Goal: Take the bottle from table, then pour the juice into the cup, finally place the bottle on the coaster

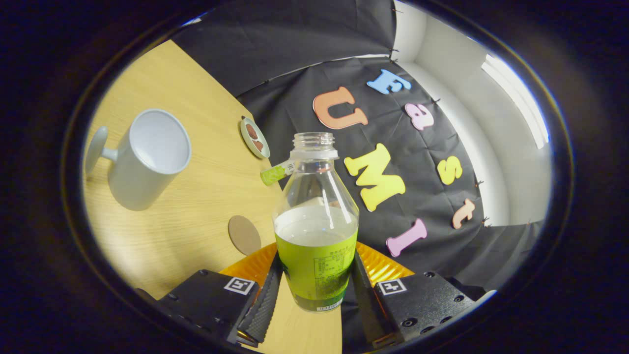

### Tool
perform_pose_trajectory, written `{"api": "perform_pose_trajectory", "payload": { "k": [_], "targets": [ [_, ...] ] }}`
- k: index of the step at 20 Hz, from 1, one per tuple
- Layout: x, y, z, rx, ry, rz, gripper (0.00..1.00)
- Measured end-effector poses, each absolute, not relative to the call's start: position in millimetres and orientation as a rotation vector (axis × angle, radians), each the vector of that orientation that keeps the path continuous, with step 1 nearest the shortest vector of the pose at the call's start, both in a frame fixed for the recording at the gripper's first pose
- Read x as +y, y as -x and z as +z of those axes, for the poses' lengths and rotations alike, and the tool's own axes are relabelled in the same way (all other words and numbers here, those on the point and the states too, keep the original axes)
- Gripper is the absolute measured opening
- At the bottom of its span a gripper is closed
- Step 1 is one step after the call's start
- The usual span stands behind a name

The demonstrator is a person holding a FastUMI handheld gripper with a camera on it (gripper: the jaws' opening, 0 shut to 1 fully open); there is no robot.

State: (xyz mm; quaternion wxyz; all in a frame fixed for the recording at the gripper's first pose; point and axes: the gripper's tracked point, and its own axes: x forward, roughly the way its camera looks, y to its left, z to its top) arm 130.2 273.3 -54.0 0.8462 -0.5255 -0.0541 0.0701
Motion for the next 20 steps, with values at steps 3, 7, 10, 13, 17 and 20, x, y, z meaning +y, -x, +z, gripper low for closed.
{"api": "perform_pose_trajectory", "payload": {
  "k": [3,7,10,13,17,20],
  "targets": [
    [284,-125,-50,-0.175,1.210,0.142,0.76],
    [293,-120,-46,-0.238,1.319,0.135,0.76],
    [299,-116,-44,-0.280,1.376,0.131,0.76],
    [304,-113,-39,-0.316,1.430,0.126,0.76],
    [309,-114,-30,-0.339,1.489,0.122,0.76],
    [309,-116,-29,-0.336,1.511,0.116,0.76]
  ]
}}
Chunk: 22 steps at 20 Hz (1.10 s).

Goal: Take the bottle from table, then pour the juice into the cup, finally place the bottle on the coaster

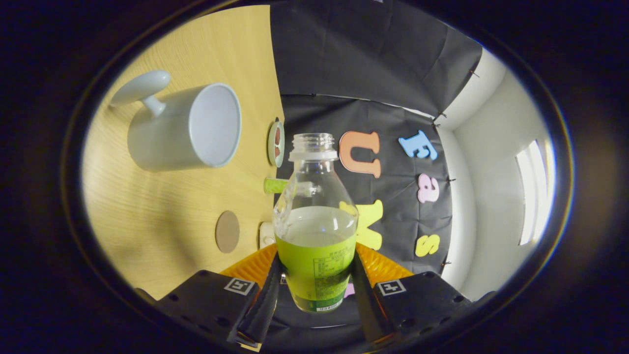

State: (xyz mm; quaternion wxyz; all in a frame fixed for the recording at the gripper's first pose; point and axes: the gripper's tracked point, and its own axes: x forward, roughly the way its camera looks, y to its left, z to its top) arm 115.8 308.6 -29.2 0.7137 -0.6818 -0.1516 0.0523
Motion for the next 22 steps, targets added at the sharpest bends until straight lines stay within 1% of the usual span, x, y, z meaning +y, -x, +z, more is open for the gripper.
{"api": "perform_pose_trajectory", "payload": {
  "k": [9,22],
  "targets": [
    [313,-118,-28,-0.353,1.601,0.094,0.76],
    [308,-115,-4,-0.382,1.673,0.053,0.76]
  ]
}}
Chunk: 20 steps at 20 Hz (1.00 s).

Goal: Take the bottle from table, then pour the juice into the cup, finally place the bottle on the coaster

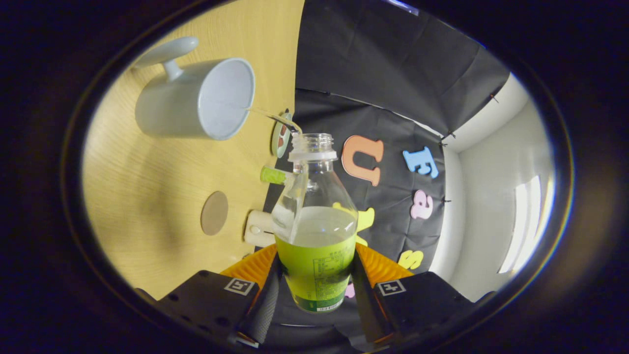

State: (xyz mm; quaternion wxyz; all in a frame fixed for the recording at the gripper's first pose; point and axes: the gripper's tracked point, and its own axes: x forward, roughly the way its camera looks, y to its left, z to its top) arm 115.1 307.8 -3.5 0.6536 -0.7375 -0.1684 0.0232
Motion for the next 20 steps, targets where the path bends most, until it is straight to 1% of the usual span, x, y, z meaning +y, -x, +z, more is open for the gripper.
{"api": "perform_pose_trajectory", "payload": {
  "k": [20],
  "targets": [
    [296,-112,55,-0.450,1.719,-0.025,0.76]
  ]
}}
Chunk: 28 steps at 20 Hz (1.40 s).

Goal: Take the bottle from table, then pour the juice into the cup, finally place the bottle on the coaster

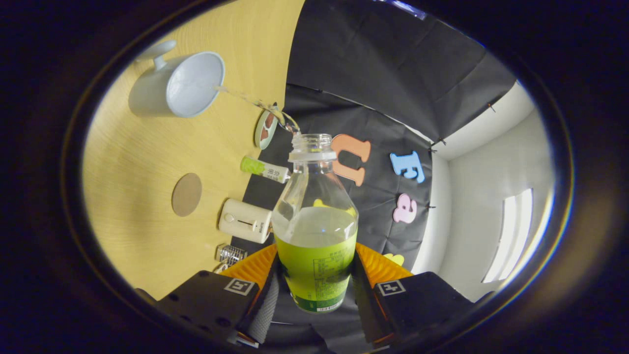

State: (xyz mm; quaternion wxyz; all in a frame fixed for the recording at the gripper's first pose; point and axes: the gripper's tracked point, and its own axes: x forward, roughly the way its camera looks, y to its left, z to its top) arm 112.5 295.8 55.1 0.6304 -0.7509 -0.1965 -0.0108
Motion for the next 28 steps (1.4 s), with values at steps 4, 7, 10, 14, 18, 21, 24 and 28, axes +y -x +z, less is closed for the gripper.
{"api": "perform_pose_trajectory", "payload": {
  "k": [4,7,10,14,18,21,24,28],
  "targets": [
    [298,-112,67,-0.468,1.736,-0.037,0.76],
    [298,-112,74,-0.482,1.748,-0.042,0.76],
    [300,-112,82,-0.496,1.764,-0.049,0.76],
    [301,-112,89,-0.509,1.782,-0.055,0.76],
    [300,-112,95,-0.518,1.800,-0.062,0.76],
    [301,-112,99,-0.527,1.818,-0.066,0.75],
    [303,-113,103,-0.537,1.835,-0.071,0.75],
    [305,-112,107,-0.553,1.858,-0.074,0.75]
  ]
}}
